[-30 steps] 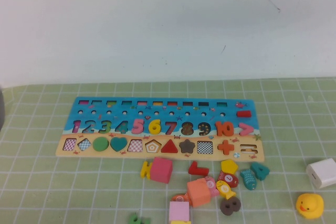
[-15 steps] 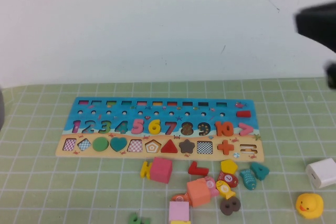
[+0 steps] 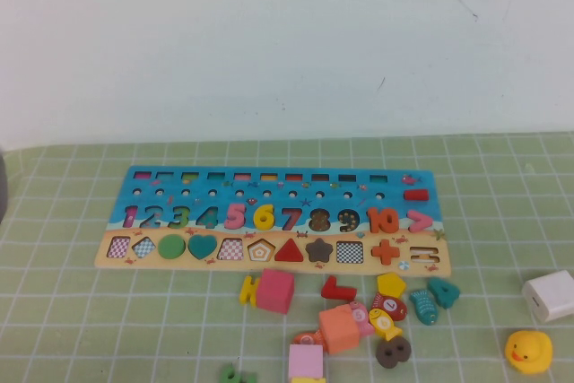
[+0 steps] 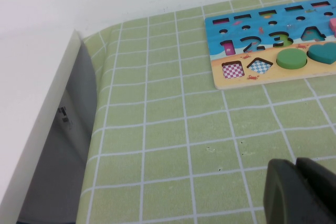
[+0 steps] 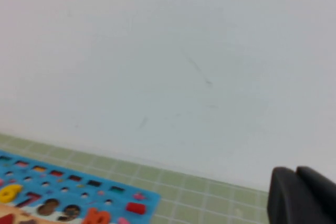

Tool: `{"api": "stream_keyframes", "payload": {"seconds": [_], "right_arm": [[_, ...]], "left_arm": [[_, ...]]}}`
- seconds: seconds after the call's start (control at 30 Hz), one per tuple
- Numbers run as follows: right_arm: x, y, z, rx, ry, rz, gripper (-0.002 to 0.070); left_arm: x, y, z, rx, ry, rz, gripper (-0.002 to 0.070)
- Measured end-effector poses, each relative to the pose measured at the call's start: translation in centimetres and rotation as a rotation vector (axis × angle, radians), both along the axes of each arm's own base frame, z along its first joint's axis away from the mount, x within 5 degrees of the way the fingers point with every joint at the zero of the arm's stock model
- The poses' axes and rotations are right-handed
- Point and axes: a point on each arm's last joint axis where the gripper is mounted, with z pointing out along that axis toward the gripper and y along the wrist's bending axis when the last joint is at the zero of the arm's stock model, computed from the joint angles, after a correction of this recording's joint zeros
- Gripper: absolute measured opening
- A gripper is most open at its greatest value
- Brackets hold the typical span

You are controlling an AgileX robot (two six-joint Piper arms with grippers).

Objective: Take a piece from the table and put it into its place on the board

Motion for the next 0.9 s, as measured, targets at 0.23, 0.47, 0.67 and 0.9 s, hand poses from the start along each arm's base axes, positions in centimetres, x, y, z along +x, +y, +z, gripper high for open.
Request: {"api": "stream_keyframes", "payload": {"seconds": [0.23, 0.47, 0.67, 0.9], "right_arm": [[-3.3, -1.4, -3.4, 0.023, -0.107, -0.131, -0.0001], [-3.5, -1.4, -6.6, 0.045, -0.056, -0.136, -0.0001], [-3.0, -1.4, -10.2, 0.07, 0.055, -0.142, -0.0001], [-3.2, -2.1, -12.9, 0.167, 0.141, -0.267, -0.0001]], "left_arm": [[0.0, 0.0, 0.0, 0.0, 0.0, 0.0, -0.0001], [0.0, 0.0, 0.0, 0.0, 0.0, 0.0, -0.0001], [0.0, 0.0, 0.0, 0.0, 0.0, 0.0, -0.0001], [0.0, 0.0, 0.0, 0.0, 0.0, 0.0, -0.0001]]}}
